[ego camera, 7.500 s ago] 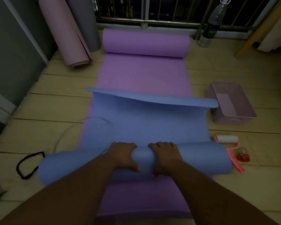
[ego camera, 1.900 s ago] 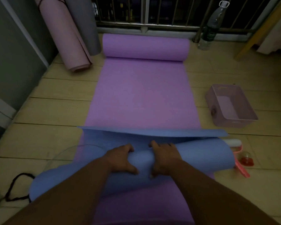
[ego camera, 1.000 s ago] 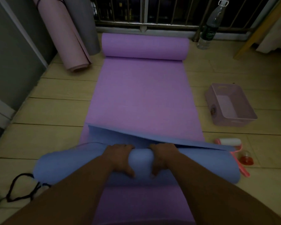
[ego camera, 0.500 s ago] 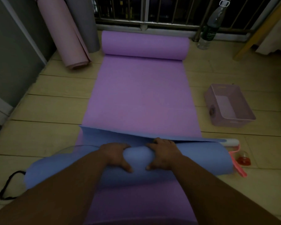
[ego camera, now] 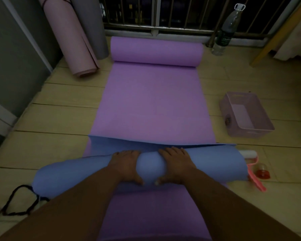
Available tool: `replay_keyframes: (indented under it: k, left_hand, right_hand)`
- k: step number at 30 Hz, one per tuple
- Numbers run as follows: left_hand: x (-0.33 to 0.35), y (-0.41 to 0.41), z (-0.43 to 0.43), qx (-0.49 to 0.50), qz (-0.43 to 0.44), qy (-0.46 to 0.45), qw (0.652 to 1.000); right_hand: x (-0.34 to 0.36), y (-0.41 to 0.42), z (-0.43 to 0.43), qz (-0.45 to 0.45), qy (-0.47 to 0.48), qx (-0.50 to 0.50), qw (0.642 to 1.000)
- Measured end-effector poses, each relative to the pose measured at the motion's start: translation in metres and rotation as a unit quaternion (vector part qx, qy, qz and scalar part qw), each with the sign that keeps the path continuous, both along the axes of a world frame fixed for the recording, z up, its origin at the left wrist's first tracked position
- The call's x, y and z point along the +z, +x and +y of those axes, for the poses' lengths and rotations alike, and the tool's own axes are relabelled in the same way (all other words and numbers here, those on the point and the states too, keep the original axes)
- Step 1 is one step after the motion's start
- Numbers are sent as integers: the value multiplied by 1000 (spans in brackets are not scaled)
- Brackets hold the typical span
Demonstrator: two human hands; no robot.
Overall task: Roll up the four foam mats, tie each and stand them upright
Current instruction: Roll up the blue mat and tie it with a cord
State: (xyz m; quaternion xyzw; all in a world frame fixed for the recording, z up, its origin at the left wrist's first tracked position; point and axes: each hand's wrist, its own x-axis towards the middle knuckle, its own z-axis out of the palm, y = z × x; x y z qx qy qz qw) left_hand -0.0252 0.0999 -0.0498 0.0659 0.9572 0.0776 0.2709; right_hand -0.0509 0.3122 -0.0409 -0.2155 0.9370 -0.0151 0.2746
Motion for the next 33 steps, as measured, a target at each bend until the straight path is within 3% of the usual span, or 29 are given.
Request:
replay_keyframes:
  k: [5,8,10,13,15,25,33]
  left_hand:
    - [-7,7,-3,-1,48,12,999]
    - [-20,23,-8,-13,170,25,985]
    - [-24,27,-11,-28,201,22,979]
    - [-11,19,-10,-44,72,-26,996]
    - [-4,9,-5,-35,31,-28,999]
    - [3,-17,-9,-38,-49,3,998]
    - [1,-5,-4,-23,2,-14,1000]
  right_hand:
    - [-4,1,-3,54,25,23,998]
    - [-6,-1,-4,55,16,9,998]
    - [-7,-3,-3,62,7,9,998]
    - [-5,-9,-6,59,8,7,998]
    - [-6,-10,-4,62,-3,6,998]
    - [0,-4,-3,42,17,20,999]
    - [-10,5,3,53,-3,9,999]
